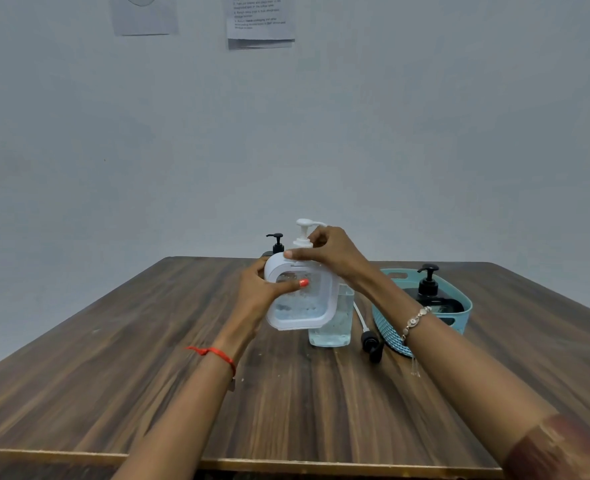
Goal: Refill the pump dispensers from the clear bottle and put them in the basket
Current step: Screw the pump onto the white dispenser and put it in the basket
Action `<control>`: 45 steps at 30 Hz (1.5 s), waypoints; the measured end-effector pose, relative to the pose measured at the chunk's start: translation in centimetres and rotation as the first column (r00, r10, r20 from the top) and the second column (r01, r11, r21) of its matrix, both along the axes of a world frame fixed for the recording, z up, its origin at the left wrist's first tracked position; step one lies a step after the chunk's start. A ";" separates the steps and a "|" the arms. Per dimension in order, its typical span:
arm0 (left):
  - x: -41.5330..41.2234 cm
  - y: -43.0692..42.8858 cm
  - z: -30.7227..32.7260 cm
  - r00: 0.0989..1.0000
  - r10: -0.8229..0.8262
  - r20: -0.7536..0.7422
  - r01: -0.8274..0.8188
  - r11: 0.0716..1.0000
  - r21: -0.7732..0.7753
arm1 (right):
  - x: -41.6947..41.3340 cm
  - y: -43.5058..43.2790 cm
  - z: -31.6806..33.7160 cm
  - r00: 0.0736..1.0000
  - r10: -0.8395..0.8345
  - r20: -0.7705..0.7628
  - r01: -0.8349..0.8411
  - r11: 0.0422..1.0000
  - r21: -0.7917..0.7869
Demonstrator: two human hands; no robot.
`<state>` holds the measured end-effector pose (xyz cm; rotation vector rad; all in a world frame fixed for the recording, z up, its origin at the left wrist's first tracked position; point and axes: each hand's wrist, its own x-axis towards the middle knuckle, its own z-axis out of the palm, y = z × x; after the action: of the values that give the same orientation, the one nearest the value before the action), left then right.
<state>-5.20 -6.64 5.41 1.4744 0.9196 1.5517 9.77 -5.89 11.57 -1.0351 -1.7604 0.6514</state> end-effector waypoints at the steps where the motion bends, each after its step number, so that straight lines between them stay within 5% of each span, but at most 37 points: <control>1: 0.0 0.0 0.0 1.000 -0.001 0.000 0.001 1.000 0.001 | 0.0 0.0 0.0 0.999 0.037 0.015 -0.037 0.999 -0.019; 5: 0.0 0.1 -0.1 1.000 0.001 0.018 0.000 1.000 -0.014 | 0.9 -0.2 0.6 0.981 0.193 0.004 -0.190 0.973 -0.133; 12: 0.5 0.0 0.2 0.999 0.040 0.018 -0.040 0.999 0.000 | -1.3 -0.5 -0.6 0.969 -0.246 0.003 0.244 0.965 0.093; 18: -0.3 0.2 0.3 0.998 0.050 0.034 -0.050 0.999 -0.006 | 0.3 -0.4 0.6 0.996 0.076 -0.054 -0.080 0.994 -0.075; 27: 0.4 -0.5 0.3 0.995 0.091 0.039 -0.091 0.996 0.008 | -1.4 -1.1 0.0 0.974 -0.203 -0.101 0.204 0.979 0.001; 45: 3.8 -0.7 -0.9 0.972 0.233 -0.001 -0.233 0.970 0.075 | -1.6 -1.4 -1.5 0.860 -0.487 -0.153 0.508 0.845 0.167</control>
<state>-1.35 -7.34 4.50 1.4678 1.0828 1.7664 8.13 -7.32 10.03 -1.2268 -1.3476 0.1864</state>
